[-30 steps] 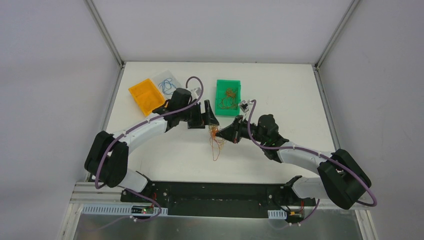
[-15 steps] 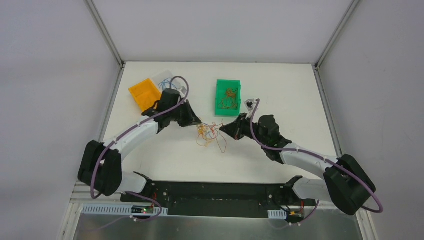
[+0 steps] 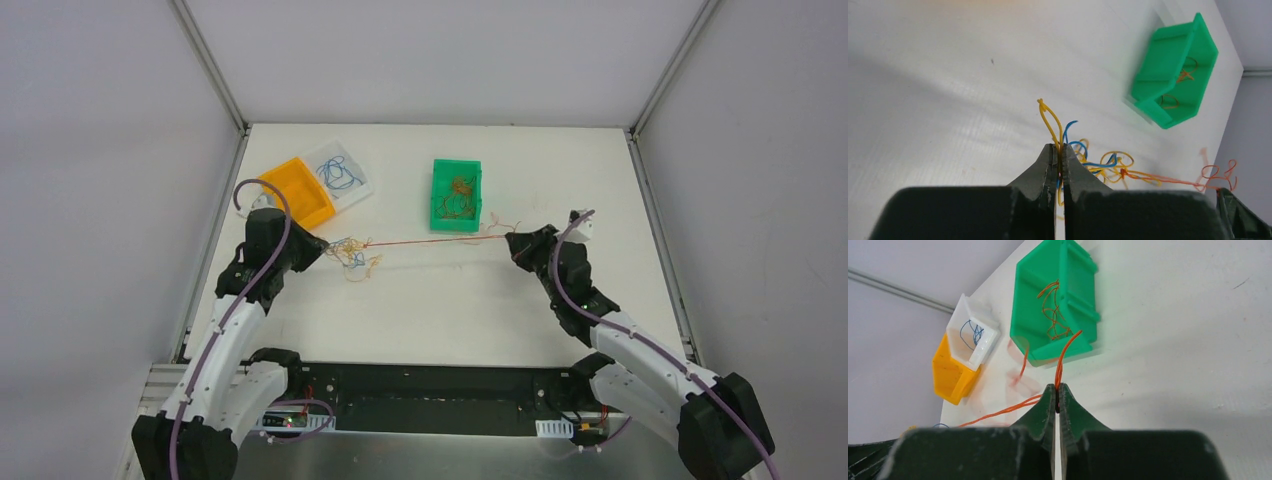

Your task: Untangle the cables

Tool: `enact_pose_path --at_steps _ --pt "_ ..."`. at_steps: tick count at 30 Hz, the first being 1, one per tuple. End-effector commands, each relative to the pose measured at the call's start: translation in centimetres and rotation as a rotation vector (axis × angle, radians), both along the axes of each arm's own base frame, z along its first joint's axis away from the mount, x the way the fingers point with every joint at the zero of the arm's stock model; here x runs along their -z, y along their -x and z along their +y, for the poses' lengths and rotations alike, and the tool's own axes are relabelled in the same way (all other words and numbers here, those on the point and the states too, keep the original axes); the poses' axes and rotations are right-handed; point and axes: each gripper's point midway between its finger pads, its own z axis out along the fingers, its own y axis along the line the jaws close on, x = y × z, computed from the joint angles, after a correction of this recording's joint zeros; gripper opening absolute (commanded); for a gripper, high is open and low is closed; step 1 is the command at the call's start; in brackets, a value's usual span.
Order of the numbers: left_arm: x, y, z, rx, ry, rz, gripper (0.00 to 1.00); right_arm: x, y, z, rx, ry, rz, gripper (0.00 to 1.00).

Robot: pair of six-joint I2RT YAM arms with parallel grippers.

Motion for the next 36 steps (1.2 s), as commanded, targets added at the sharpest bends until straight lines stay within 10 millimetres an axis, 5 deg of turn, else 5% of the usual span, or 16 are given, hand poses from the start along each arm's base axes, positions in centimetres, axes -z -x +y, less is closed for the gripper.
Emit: enact_pose_path --at_steps 1,4,8,16,25,36 --pt "1.2 3.0 7.9 -0.401 -0.182 0.071 0.00 -0.3 -1.0 -6.9 0.345 0.056 -0.023 0.00" --pt "0.5 5.3 11.0 -0.583 -0.240 0.059 0.00 -0.1 -0.2 -10.7 0.544 0.050 -0.017 0.00" --pt "-0.7 7.5 13.3 -0.707 -0.293 0.020 0.00 -0.1 0.7 -12.8 0.648 0.002 -0.046 0.00" --pt "-1.2 5.7 10.1 -0.464 -0.270 0.043 0.00 -2.2 -0.8 -4.5 0.172 0.033 -0.098 0.00" --pt "-2.4 2.3 1.4 0.081 -0.132 -0.044 0.00 -7.7 -0.7 0.9 -0.134 0.073 -0.149 0.00" --pt "-2.2 2.6 -2.2 0.262 -0.017 -0.085 0.00 -15.9 -1.6 5.3 -0.268 0.169 -0.189 0.00"
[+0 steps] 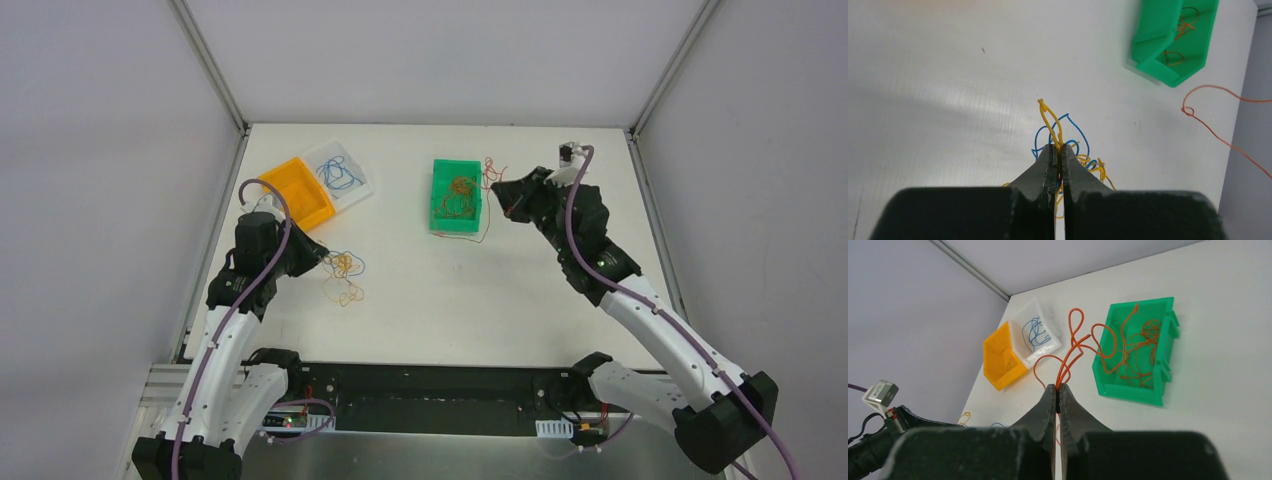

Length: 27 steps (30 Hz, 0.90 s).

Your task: Untangle the cables

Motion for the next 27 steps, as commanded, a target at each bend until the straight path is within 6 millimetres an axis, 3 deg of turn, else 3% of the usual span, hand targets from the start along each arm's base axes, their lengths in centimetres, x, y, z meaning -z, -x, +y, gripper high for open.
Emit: enact_pose_path --at_steps 1,5,10,19,27 --pt "-0.9 0.0 -2.1 0.131 0.051 -0.054 0.00 -1.9 -0.5 1.7 -0.055 0.054 -0.015 0.00" --pt "-0.9 0.3 -2.5 0.156 0.060 -0.058 0.00 -2.7 -2.5 2.4 -0.034 0.074 -0.008 0.00" --pt "-1.0 0.6 -2.8 0.171 0.073 -0.061 0.00 -1.9 -5.6 2.5 0.034 0.143 0.004 0.00" --pt "-0.9 0.5 -3.1 0.190 0.084 -0.045 0.00 2.0 -10.1 1.9 0.148 0.265 0.095 0.00" --pt "-1.0 0.1 -3.3 0.198 0.087 -0.033 0.00 6.1 -11.9 4.7 0.057 0.306 0.180 0.00"
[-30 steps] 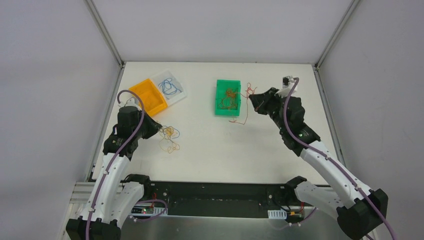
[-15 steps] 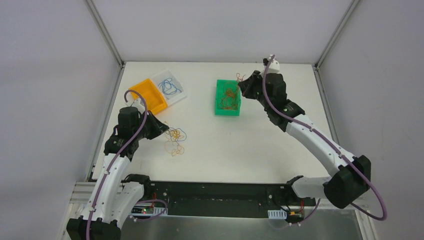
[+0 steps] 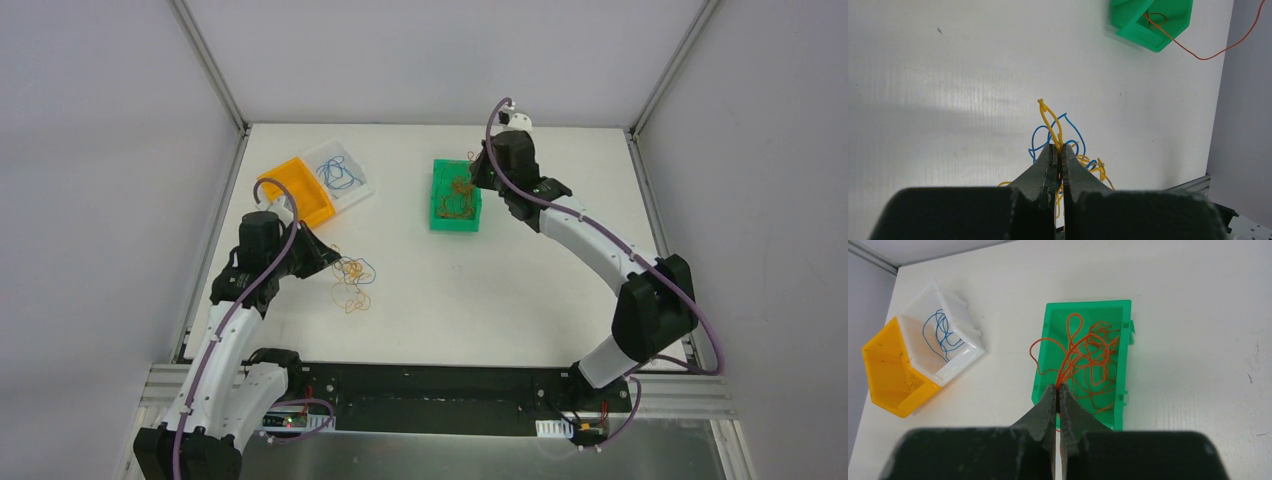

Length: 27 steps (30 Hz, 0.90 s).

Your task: Untangle the cables

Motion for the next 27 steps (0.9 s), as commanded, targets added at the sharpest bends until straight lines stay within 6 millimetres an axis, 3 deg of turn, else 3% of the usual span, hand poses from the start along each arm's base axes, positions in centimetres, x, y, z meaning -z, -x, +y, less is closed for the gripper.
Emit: enact_pose_path --at_steps 1,4,7,12,18,27 --pt "-1.3 -0.7 -0.5 0.031 0.010 -0.040 0.00 0.1 -1.3 1.7 -0.053 -0.002 0.015 0.00" --pt "-1.2 -0.8 -0.5 0.034 0.009 -0.036 0.00 1.7 -1.5 3.0 -0.092 -0.015 0.072 0.00" --pt "-1.2 -0.9 -0.5 0.036 0.007 -0.031 0.00 3.1 -2.3 3.0 -0.068 -0.028 0.118 0.00" --pt "-1.0 -1.0 -0.6 0.047 0.008 -0.022 0.00 5.9 -4.5 0.2 0.049 -0.039 0.194 0.00" --pt "-1.0 -1.5 -0.9 0.061 0.014 -0.006 0.00 9.8 -7.2 -2.3 0.146 0.136 0.270 0.00" --pt "-0.6 -1.5 -1.4 0.080 0.017 0.015 0.00 14.3 -6.9 0.5 0.041 0.165 0.379 0.00"
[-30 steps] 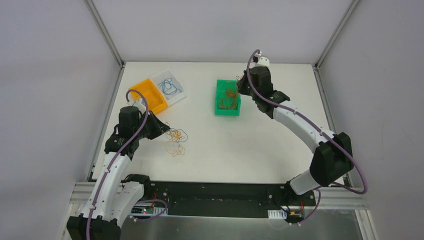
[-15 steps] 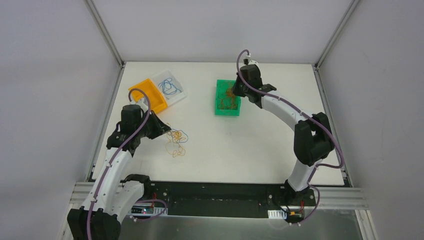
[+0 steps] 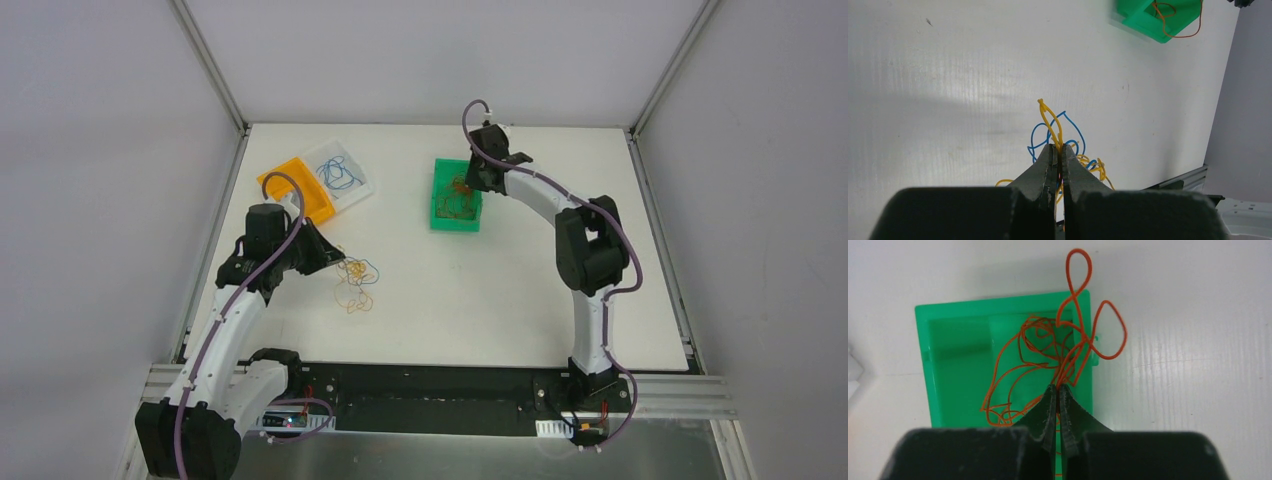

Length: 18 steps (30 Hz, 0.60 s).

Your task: Untangle the cables

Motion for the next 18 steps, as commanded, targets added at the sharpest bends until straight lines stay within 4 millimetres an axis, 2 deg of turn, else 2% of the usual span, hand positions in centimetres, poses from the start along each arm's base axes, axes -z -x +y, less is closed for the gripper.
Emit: enact_pose_path --at_steps 1,10,12,18 --pt "-1.7 -0.7 -0.7 0.048 0.009 -0.058 0.00 0.7 0.9 1.5 -0.065 0.021 0.041 0.00" --pt "-1.5 -0.7 -1.1 0.060 0.009 -0.048 0.00 0.5 0.8 2.0 -0.100 0.115 0.067 0.00" --pt "-1.5 -0.7 -1.2 0.063 0.011 -0.045 0.00 -0.6 0.8 2.4 -0.124 0.117 0.051 0.03" --pt "-1.4 -0.7 -1.5 0.073 0.013 -0.035 0.00 -6.0 1.1 3.1 -0.151 0.100 -0.044 0.16"
